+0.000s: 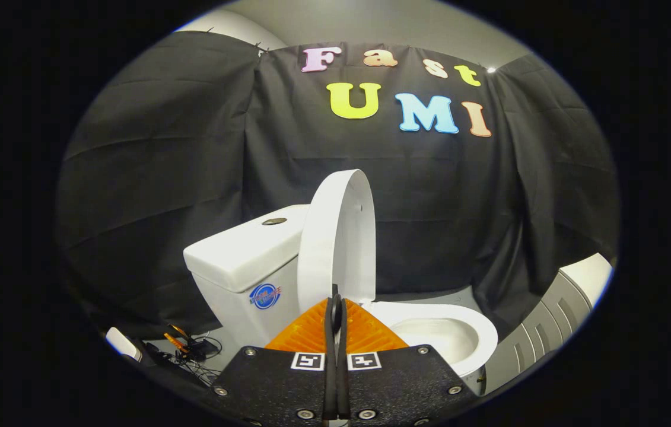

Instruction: Open the toilet lid.

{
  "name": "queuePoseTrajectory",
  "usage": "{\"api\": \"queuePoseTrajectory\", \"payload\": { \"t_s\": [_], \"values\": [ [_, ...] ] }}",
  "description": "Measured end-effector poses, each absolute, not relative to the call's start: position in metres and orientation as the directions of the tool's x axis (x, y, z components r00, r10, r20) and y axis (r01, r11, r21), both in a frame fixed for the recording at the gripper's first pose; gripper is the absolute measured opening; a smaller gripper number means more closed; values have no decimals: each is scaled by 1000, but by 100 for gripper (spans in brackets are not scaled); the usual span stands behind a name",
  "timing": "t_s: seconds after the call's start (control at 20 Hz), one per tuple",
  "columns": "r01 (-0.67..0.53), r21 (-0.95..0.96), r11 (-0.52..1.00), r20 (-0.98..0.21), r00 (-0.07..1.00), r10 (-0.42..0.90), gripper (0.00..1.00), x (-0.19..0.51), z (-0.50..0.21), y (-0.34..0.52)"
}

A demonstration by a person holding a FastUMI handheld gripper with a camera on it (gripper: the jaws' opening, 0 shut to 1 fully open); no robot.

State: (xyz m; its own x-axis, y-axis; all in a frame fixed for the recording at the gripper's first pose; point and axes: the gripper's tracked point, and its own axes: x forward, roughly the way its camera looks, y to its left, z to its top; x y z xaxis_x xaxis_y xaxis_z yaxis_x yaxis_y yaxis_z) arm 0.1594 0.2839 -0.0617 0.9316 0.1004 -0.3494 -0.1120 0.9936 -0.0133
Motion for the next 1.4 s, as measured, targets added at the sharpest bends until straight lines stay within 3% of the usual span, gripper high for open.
{"api": "queuePoseTrajectory", "payload": {
  "t_s": [1.0,1.1,1.2,1.4],
  "values": [
    [-217,13,976,-368,906,207,0,169,-64,328],
    [-253,62,965,-353,899,259,8,168,-63,334],
    [-274,92,957,-340,895,288,23,161,-57,332],
    [-313,91,945,-242,914,326,88,157,-20,316]
  ]
}}
